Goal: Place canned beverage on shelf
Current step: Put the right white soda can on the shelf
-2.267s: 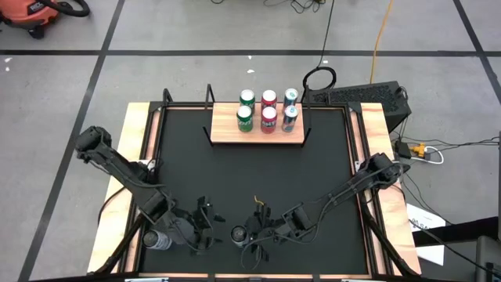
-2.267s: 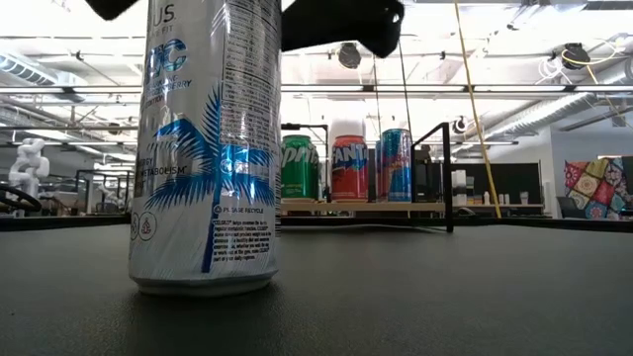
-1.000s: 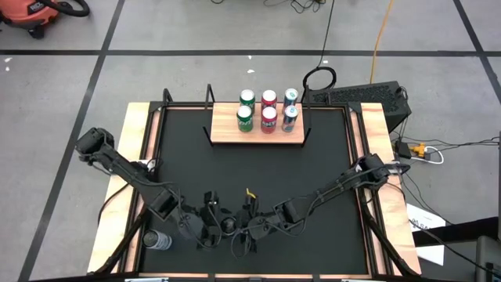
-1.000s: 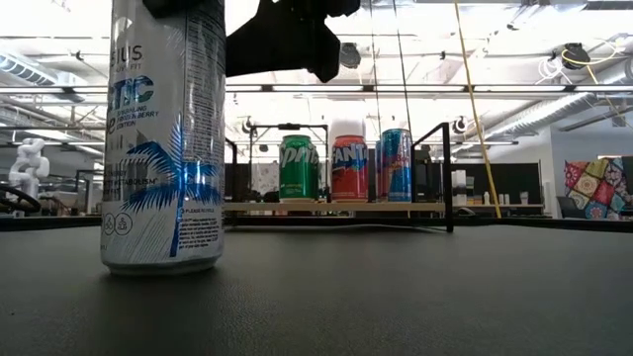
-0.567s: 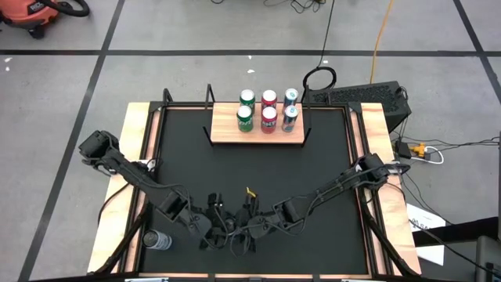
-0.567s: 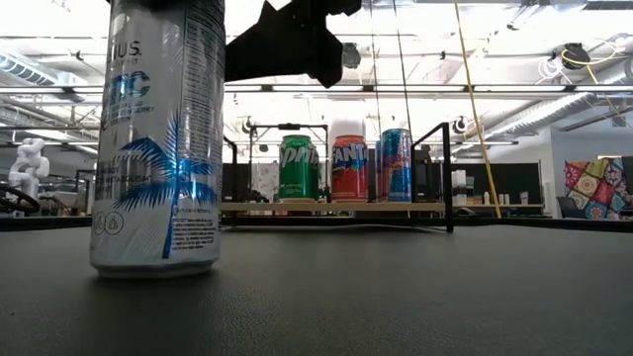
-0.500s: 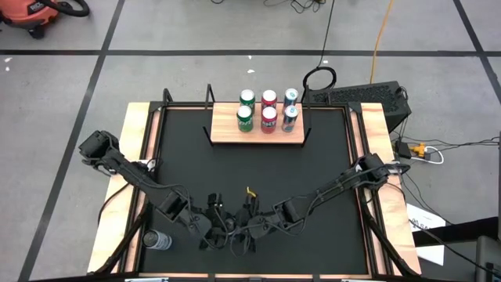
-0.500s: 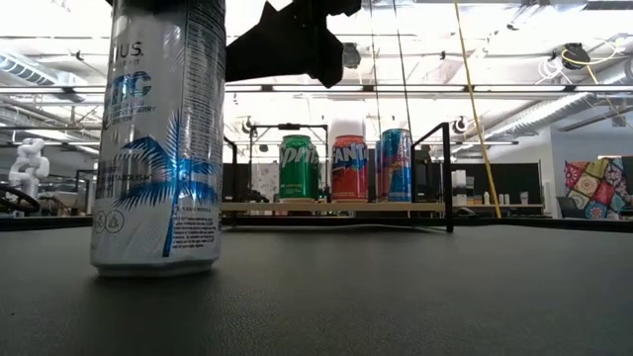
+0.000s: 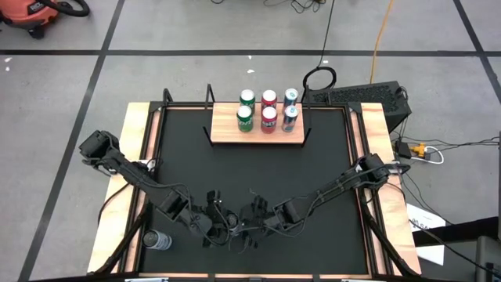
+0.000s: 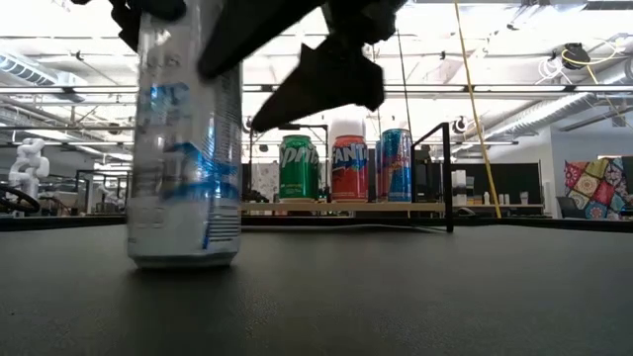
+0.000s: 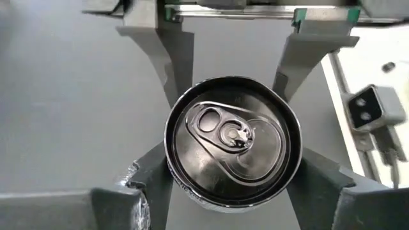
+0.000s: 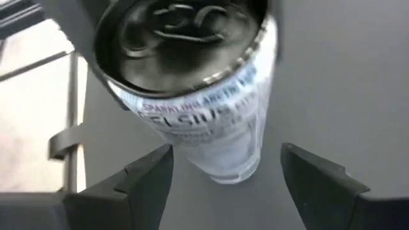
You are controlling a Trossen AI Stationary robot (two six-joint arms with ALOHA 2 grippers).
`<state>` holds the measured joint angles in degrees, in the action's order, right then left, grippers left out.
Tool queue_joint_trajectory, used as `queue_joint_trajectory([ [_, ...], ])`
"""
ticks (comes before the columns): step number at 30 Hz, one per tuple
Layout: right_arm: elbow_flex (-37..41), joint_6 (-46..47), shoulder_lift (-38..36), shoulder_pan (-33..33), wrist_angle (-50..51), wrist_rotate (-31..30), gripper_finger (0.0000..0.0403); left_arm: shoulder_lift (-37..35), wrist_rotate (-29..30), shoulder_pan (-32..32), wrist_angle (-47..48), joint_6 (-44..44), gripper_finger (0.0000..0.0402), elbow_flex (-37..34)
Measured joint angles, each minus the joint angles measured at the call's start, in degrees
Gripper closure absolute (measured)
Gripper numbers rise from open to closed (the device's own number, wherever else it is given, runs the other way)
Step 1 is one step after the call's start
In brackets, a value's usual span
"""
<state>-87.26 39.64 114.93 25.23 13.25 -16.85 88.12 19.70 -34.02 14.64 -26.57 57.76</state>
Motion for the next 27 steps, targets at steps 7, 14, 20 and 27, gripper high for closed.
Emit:
queue_joint_trajectory([
  [7, 0.00, 8.56, -2.87, 1.20, 7.45, -7.08, 0.0131, -0.33, 3.16, 1.36, 12.86, -3.35, 0.0171, 6.26],
  [14, 0.00, 10.62, -7.49, 1.94, 14.05, -15.03, 0.0131, -7.69, 5.54, 13.05, 28.74, 1.50, 0.0172, 11.10],
  [20, 0.02, 8.21, -11.94, -2.45, 21.25, -14.72, 0.0131, -18.39, -0.05, 33.20, 27.28, 14.67, 0.0172, 11.23],
  [27, 0.02, -2.94, -17.31, -14.05, 20.76, -11.40, 0.0131, -19.57, -16.58, 60.39, 19.24, 31.74, 0.0172, 11.23],
])
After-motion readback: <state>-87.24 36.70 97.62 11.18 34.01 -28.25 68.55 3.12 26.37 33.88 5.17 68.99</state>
